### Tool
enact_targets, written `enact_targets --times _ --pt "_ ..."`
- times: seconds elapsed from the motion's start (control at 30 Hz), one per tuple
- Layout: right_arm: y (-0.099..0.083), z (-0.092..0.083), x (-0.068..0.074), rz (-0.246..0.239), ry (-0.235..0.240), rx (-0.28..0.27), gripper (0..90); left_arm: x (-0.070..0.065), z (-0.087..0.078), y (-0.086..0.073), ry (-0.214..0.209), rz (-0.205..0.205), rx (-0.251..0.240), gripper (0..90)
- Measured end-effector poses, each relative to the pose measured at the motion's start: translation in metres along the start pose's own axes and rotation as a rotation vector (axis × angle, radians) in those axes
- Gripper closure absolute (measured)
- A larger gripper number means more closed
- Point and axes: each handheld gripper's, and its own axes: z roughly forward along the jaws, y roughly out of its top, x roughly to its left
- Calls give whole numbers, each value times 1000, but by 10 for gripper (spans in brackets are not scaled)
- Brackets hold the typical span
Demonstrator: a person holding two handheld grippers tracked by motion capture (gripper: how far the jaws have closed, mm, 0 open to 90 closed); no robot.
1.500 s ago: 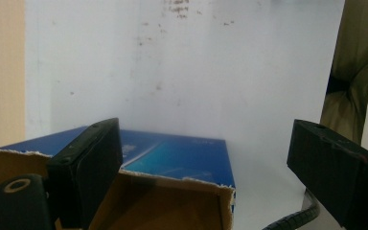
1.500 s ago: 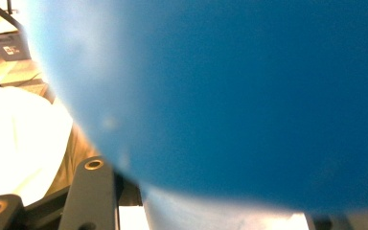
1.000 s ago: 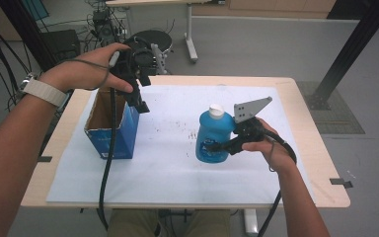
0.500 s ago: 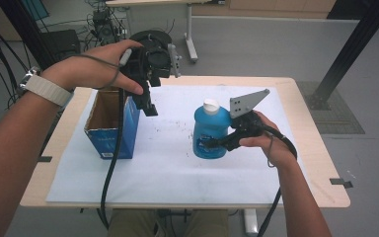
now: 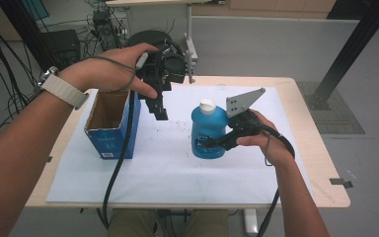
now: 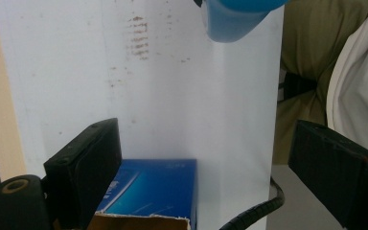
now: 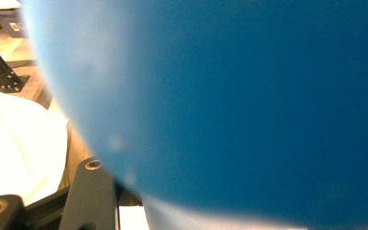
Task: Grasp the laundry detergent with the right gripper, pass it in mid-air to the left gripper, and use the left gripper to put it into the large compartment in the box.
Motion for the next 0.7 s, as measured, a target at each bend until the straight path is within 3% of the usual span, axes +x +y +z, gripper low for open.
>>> enact_targets --times 0.37,0.7 --pt "-1 12 -4 10 4 2 432 -3 7 15 -11 16 8 91" --pt "0 26 -6 35 22 0 432 0 10 18 -39 4 5 89"
